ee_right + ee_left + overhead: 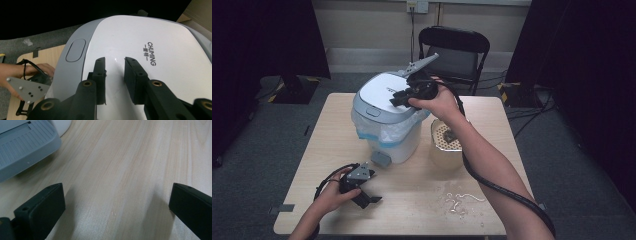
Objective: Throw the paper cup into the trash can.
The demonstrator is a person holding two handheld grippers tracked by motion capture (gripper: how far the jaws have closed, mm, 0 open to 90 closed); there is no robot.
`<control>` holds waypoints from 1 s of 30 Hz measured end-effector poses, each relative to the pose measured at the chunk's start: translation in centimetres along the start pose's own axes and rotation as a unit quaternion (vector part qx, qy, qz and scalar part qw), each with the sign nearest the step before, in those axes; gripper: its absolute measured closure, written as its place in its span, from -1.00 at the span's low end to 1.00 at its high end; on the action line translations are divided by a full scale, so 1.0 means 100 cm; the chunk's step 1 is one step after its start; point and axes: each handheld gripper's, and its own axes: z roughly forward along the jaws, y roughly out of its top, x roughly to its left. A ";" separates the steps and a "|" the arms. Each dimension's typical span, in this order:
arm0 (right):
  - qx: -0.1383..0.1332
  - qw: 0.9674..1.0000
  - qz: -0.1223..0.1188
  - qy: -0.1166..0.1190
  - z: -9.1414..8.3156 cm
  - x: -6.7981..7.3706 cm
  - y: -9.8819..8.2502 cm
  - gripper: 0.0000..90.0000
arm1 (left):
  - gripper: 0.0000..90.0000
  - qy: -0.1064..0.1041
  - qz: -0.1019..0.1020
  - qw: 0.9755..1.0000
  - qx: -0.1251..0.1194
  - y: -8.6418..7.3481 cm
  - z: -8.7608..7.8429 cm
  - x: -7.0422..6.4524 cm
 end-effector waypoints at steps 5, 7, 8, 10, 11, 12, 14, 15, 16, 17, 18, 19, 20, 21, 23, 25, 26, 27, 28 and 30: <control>-0.012 1.000 0.014 -0.003 0.004 -0.004 0.000 0.71 | -1.00 0.000 0.000 1.000 0.000 0.000 0.000 0.000; -0.016 1.000 0.016 0.000 0.006 -0.006 0.000 0.72 | -1.00 0.000 0.000 1.000 0.000 0.000 0.000 0.000; -0.019 1.000 0.017 -0.003 0.007 -0.006 -0.001 0.72 | -1.00 0.000 0.000 1.000 0.000 0.000 0.000 0.000; -0.022 1.000 0.017 -0.005 0.007 -0.006 -0.001 0.75 | -1.00 0.000 0.000 1.000 0.000 0.000 0.000 0.000; -0.024 1.000 0.018 -0.006 0.007 -0.006 -0.001 0.76 | -1.00 0.000 0.000 1.000 0.000 0.000 0.000 0.000; -0.025 0.999 0.020 -0.005 0.007 -0.006 -0.002 0.76 | -1.00 0.000 0.000 1.000 0.000 0.000 0.000 0.000; -0.022 1.000 0.015 -0.006 0.007 -0.006 -0.001 0.77 | -1.00 0.000 0.000 1.000 0.000 0.000 0.000 0.000; -0.022 1.000 0.016 -0.007 0.007 -0.006 -0.001 0.77 | -1.00 0.000 0.000 1.000 0.000 0.000 0.000 0.000; -0.021 1.000 0.016 -0.006 0.007 -0.006 -0.001 0.78 | -1.00 0.000 0.000 1.000 0.000 0.000 0.000 0.000; -0.020 1.000 0.016 -0.005 0.007 -0.007 -0.001 0.79 | -1.00 0.000 0.000 1.000 0.000 0.000 0.000 0.000; -0.020 1.000 0.015 -0.007 0.007 -0.007 -0.001 0.81 | -1.00 0.000 0.000 1.000 0.000 0.000 0.000 0.000; -0.009 1.000 0.007 -0.008 0.008 -0.006 -0.001 0.82 | -1.00 0.000 0.000 1.000 0.000 0.000 0.000 0.000; -0.013 1.000 0.006 -0.009 0.009 -0.006 -0.001 0.83 | -1.00 0.000 0.000 1.000 0.000 0.000 0.000 0.000; -0.013 1.000 0.006 -0.009 0.009 -0.006 -0.001 0.83 | -1.00 0.000 0.000 1.000 0.000 0.000 0.000 0.000; -0.014 1.000 0.008 -0.008 0.009 -0.006 -0.002 0.83 | -1.00 0.000 0.000 1.000 0.000 0.000 0.000 0.000; -0.013 1.000 0.005 -0.009 0.009 -0.005 -0.002 0.83 | -1.00 0.000 0.000 1.000 0.000 0.000 0.000 0.000; -0.012 1.000 0.001 -0.010 0.009 -0.005 -0.001 0.83 | -1.00 0.000 0.000 1.000 0.000 0.000 0.000 0.000; -0.012 1.000 -0.003 -0.010 0.008 -0.005 -0.001 0.82 | -1.00 0.000 -0.002 1.000 -0.001 0.000 0.000 0.000; -0.011 1.000 0.000 -0.008 0.008 -0.005 -0.001 0.79 | -1.00 0.000 0.000 1.000 0.000 0.000 0.000 0.000; -0.009 1.000 -0.004 -0.003 0.008 -0.004 0.000 0.48 | -1.00 0.000 -0.002 1.000 -0.002 0.000 0.000 -0.001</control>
